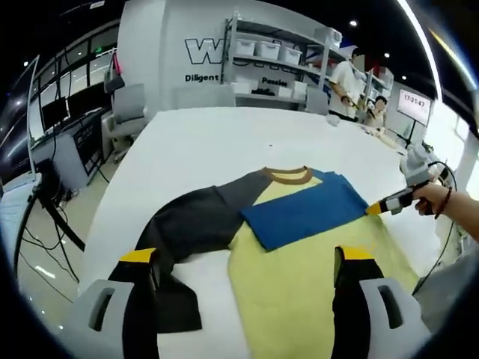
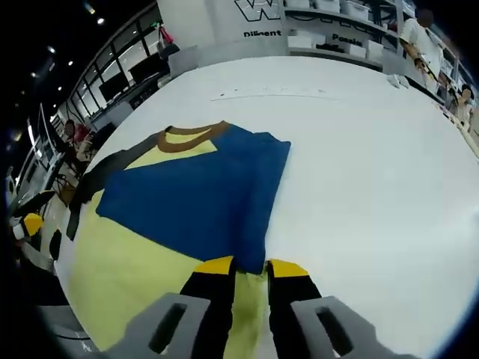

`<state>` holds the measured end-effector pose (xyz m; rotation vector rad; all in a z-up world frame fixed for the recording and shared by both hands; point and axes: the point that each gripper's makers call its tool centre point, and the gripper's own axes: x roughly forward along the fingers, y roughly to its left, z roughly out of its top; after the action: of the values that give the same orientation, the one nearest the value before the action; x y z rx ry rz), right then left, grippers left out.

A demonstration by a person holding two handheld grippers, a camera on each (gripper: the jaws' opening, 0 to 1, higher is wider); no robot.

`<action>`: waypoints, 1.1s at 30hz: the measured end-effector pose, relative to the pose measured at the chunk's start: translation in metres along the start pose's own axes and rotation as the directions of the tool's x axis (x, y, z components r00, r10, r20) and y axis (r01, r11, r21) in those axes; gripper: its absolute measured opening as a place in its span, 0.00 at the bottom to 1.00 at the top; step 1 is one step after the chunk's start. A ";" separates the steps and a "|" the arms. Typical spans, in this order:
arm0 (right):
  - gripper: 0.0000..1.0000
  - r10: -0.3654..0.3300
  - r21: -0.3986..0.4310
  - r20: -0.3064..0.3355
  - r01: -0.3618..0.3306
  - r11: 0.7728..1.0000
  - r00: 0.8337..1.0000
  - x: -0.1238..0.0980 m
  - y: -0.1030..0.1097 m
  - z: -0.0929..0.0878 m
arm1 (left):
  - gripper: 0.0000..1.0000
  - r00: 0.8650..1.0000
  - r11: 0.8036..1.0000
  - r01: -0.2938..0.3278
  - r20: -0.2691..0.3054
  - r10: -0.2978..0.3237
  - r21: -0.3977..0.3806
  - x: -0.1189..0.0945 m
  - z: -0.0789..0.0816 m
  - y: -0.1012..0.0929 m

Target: Fold the garment on the visible template until the final outline fits inside the template.

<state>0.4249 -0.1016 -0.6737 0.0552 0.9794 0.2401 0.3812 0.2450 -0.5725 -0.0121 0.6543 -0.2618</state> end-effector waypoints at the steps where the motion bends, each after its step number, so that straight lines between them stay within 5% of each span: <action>1: 0.08 -0.001 -0.008 0.001 0.001 1.000 1.000 0.000 0.000 0.000 | 0.94 1.000 1.000 0.001 -0.001 -0.001 0.001 0.000 0.000 0.000; 17: 0.00 0.018 -0.027 -0.008 -0.019 0.999 1.000 -0.002 -0.005 0.006 | 0.90 1.000 1.000 -0.010 -0.013 0.010 -0.001 -0.011 -0.008 0.005; 33: 0.00 -0.066 -0.107 -0.043 0.061 0.992 0.997 -0.010 -0.057 0.010 | 0.89 0.999 1.000 -0.016 -0.040 0.016 -0.006 -0.017 -0.016 0.009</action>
<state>0.4381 -0.1589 -0.6691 -0.0789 1.0120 0.2352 0.3603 0.2590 -0.5760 -0.0077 0.6948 -0.2454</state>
